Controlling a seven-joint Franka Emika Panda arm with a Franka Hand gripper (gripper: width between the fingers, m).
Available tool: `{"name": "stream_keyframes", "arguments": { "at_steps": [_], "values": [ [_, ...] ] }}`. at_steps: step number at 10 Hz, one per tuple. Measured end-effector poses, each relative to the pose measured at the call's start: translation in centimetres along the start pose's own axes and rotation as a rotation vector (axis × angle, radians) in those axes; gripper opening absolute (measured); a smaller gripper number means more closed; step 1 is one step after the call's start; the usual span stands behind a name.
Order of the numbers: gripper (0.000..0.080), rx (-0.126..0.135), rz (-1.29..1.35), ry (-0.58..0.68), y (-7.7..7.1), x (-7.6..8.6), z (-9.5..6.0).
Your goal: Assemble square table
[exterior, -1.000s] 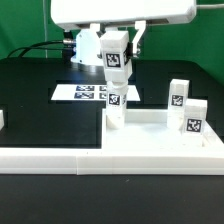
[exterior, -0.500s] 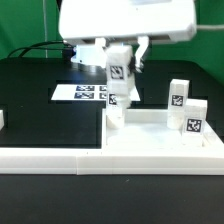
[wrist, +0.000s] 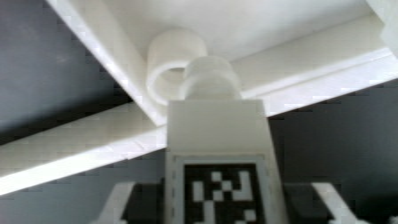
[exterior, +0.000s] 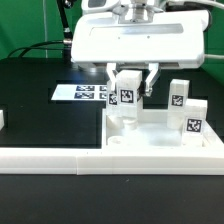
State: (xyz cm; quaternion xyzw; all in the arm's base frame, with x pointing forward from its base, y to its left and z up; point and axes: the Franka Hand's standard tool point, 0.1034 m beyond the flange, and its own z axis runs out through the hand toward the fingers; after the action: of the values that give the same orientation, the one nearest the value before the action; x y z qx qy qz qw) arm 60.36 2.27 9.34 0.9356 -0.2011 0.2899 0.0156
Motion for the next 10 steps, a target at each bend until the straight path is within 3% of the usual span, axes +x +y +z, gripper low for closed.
{"name": "stream_keyframes", "arguments": {
  "at_steps": [4, 10],
  "values": [
    [0.0287, -0.01, -0.016, 0.001, 0.1, 0.0, 1.1],
    [0.0287, -0.02, -0.034, 0.015, 0.9, 0.3, 1.5]
  ]
}}
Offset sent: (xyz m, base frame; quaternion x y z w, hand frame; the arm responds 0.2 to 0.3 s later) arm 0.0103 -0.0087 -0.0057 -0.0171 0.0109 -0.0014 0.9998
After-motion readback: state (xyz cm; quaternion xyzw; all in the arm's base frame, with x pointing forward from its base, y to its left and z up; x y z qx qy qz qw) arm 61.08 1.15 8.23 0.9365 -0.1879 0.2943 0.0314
